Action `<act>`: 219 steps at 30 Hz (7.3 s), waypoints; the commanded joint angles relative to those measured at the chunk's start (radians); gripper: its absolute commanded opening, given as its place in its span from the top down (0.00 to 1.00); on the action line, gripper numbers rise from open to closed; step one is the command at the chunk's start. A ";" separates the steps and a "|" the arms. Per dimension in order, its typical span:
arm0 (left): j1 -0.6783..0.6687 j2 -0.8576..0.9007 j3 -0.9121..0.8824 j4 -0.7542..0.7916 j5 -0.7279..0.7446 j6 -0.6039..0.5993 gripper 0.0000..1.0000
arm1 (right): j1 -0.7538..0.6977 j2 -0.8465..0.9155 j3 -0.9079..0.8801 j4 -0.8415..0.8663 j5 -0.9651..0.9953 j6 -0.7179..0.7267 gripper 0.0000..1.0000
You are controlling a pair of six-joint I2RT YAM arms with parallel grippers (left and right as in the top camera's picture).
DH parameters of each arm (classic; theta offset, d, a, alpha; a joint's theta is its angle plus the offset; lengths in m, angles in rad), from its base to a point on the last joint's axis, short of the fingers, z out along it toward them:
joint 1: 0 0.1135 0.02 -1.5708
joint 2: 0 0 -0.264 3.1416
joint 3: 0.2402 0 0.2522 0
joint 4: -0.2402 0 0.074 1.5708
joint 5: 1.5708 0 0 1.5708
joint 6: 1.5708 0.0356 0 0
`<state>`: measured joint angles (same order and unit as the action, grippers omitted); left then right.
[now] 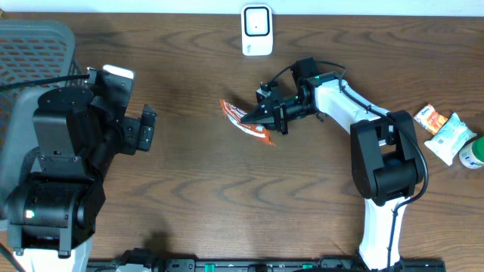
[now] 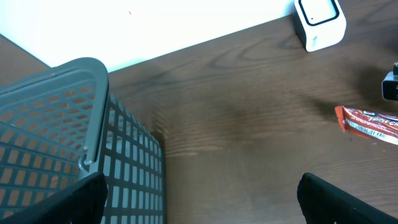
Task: Scan the item barcode
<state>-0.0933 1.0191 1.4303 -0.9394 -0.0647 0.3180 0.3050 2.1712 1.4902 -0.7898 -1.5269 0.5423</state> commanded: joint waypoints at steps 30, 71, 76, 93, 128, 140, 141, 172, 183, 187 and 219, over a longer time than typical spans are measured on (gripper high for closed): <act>0.005 -0.001 -0.003 -0.003 0.005 -0.002 0.02 | -0.199 -0.035 -0.072 -0.288 -0.035 -0.404 0.99; 0.005 -0.001 -0.003 -0.003 0.005 -0.002 0.02 | -0.163 -0.035 0.489 -0.368 0.817 -0.459 0.99; 0.005 -0.001 -0.003 -0.003 0.005 -0.002 0.02 | -0.124 -0.025 0.492 -0.132 1.030 -0.373 0.99; 0.005 -0.001 -0.003 -0.002 0.005 -0.002 0.02 | -0.042 0.245 0.494 0.568 1.205 -0.105 0.99; 0.005 -0.001 -0.003 -0.003 0.005 -0.002 0.02 | 0.056 0.181 0.926 -0.289 1.642 -0.102 0.99; 0.005 -0.001 -0.003 -0.002 0.005 -0.002 0.02 | -0.148 0.032 0.901 -0.908 2.203 0.037 0.99; 0.005 -0.001 -0.003 -0.003 0.005 -0.002 0.02 | -0.176 0.033 0.887 -0.908 2.210 0.037 0.99; 0.005 -0.001 -0.003 -0.003 0.005 -0.002 0.02 | -0.705 0.031 0.136 -0.218 1.914 -0.306 0.99; 0.005 -0.001 -0.003 -0.003 0.005 -0.002 0.02 | -0.655 -0.043 0.438 -0.444 1.565 -0.315 0.01; 0.005 -0.001 -0.003 -0.003 0.005 -0.002 0.02 | -0.575 -0.199 0.486 -0.460 1.529 -0.311 0.01; 0.005 -0.001 -0.003 -0.003 0.005 -0.002 0.02 | -0.412 -1.151 0.477 -0.461 1.591 -0.312 0.01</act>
<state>-0.0933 1.0191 1.4303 -0.9394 -0.0647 0.3180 -0.1127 1.0794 1.9743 -1.2503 0.0257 0.2363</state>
